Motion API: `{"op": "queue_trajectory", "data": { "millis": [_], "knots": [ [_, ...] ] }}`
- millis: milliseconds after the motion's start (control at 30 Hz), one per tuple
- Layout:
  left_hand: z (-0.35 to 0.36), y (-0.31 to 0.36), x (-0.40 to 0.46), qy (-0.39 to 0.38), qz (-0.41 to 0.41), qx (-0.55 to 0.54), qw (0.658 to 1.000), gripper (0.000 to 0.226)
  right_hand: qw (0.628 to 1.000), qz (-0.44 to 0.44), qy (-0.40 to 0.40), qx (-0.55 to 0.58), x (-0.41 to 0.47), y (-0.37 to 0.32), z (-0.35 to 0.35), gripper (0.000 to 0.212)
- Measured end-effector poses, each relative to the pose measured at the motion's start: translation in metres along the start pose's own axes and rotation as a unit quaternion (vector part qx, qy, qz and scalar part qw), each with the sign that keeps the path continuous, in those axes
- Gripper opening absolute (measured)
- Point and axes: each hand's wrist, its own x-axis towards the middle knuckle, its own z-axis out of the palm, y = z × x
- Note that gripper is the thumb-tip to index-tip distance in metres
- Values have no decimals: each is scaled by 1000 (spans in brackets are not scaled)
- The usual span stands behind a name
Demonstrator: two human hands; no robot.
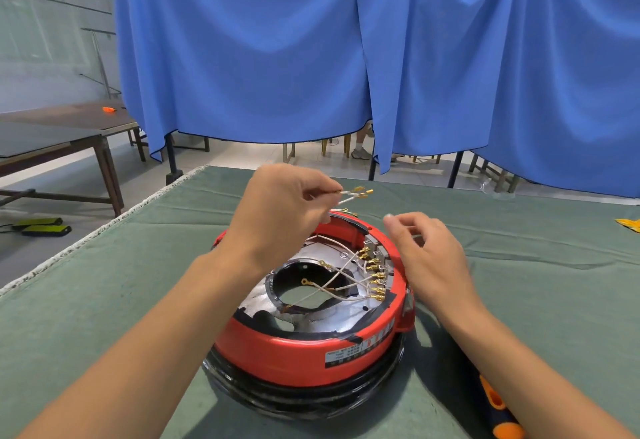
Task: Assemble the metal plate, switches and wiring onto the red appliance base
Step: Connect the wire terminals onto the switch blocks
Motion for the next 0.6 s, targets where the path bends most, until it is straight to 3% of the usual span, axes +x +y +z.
{"op": "queue_trajectory", "data": {
  "millis": [167,300,367,467,533,600],
  "knots": [
    [11,7,-5,-41,56,47,997,12,990,33,8,136,2,-20,-7,59],
    [17,11,-9,-103,95,56,989,13,969,93,-59,219,1,-27,-9,39],
    [19,12,-10,-135,97,51,985,15,968,96,-72,221,1,-26,-11,26],
    [22,14,-10,-191,94,69,975,25,970,80,-78,214,1,-25,-14,22],
    [24,15,-11,-171,100,78,977,27,975,72,-74,199,1,-24,-13,21],
    [24,14,-11,-81,68,66,992,22,977,65,-75,191,0,-26,-11,19]
  ]
}}
